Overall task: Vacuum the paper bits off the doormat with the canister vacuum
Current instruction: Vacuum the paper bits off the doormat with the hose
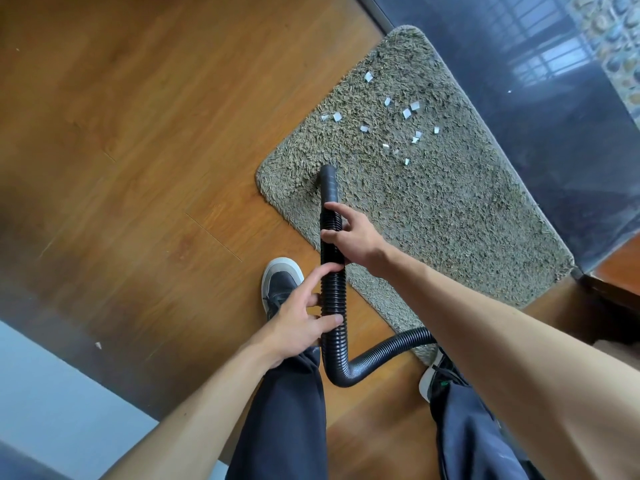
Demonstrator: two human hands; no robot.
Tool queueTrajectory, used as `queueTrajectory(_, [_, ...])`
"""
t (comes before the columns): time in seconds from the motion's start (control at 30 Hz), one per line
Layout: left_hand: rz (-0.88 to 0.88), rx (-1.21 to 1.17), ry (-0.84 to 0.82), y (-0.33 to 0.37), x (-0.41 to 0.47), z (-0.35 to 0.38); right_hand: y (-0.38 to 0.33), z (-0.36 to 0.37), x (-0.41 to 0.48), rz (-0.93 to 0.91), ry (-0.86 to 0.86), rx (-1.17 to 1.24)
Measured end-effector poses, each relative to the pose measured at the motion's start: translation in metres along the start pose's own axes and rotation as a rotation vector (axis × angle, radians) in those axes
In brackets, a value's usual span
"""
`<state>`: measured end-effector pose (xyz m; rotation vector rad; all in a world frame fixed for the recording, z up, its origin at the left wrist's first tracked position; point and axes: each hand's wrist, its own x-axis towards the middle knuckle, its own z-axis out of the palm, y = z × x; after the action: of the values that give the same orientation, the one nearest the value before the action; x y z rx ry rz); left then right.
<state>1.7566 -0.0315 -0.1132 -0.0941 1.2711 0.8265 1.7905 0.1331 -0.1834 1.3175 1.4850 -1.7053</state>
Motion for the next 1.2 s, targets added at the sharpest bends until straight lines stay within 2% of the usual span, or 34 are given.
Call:
queueTrajectory(0.53, [-0.008,-0.040,0.030,-0.015,-0.015,0.001,0.002,0.015,-0.008,-0.032,-0.066,-0.051])
queueTrajectory(0.8, [0.003,0.061,-0.015,0.007,-0.001,-0.006,-0.002,-0.005,-0.009,0.060,0.012,0.159])
queueTrajectory(1.03, [0.107,0.196,-0.044,0.028,-0.002,0.002,-0.010,-0.025,-0.025,0.088,0.119,0.277])
queueTrajectory(1.2, [0.167,0.268,-0.075,0.040,-0.013,0.008,-0.020,-0.034,-0.044,0.093,0.119,0.330])
